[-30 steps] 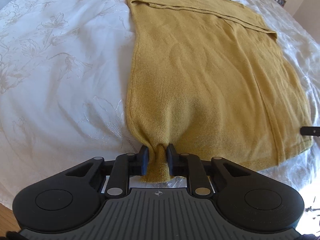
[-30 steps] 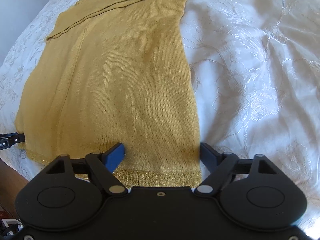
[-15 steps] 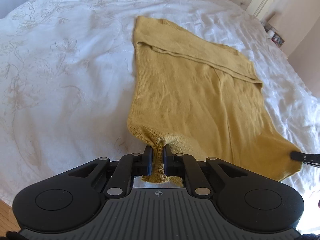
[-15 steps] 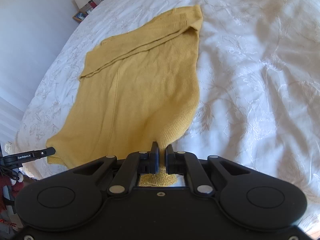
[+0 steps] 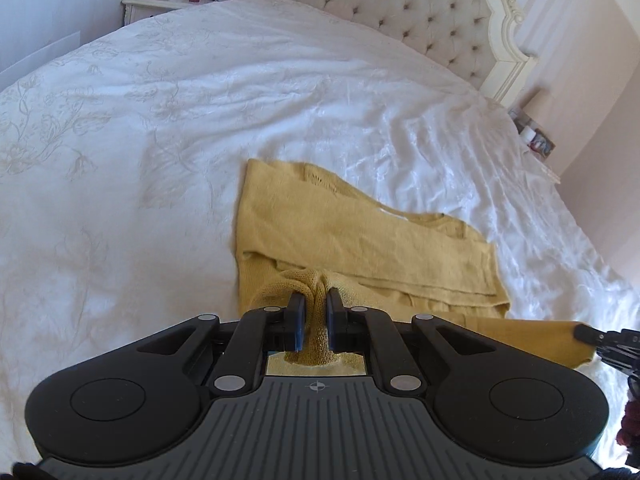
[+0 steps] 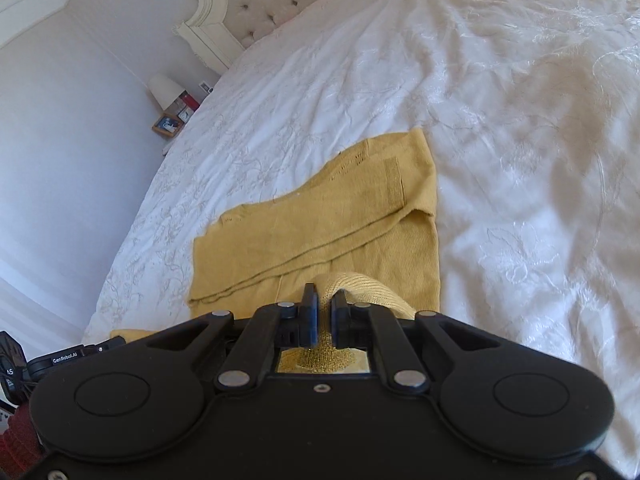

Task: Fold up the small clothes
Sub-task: 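Lift the hem with both grippers and fold it toward the collar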

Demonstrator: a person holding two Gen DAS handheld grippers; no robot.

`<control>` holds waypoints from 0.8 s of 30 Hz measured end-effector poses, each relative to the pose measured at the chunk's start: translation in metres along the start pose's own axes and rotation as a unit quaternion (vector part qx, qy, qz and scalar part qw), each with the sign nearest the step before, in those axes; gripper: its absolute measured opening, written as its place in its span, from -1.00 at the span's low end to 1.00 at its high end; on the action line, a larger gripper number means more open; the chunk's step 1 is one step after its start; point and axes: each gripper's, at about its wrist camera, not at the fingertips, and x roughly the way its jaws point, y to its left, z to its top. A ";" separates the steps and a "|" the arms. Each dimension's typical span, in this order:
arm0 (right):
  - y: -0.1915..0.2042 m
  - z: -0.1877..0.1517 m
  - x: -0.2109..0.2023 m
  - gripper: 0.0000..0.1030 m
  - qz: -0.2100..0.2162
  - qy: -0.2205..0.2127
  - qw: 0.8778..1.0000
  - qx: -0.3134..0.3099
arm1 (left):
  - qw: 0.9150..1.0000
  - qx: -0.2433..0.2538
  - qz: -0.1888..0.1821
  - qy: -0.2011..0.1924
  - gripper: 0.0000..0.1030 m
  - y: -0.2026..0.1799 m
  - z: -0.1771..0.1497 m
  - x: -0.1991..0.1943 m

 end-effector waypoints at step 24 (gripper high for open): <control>-0.021 0.100 0.168 -0.58 -0.111 0.035 0.991 0.060 | 0.998 0.000 0.040 0.052 -0.56 0.035 0.105 0.167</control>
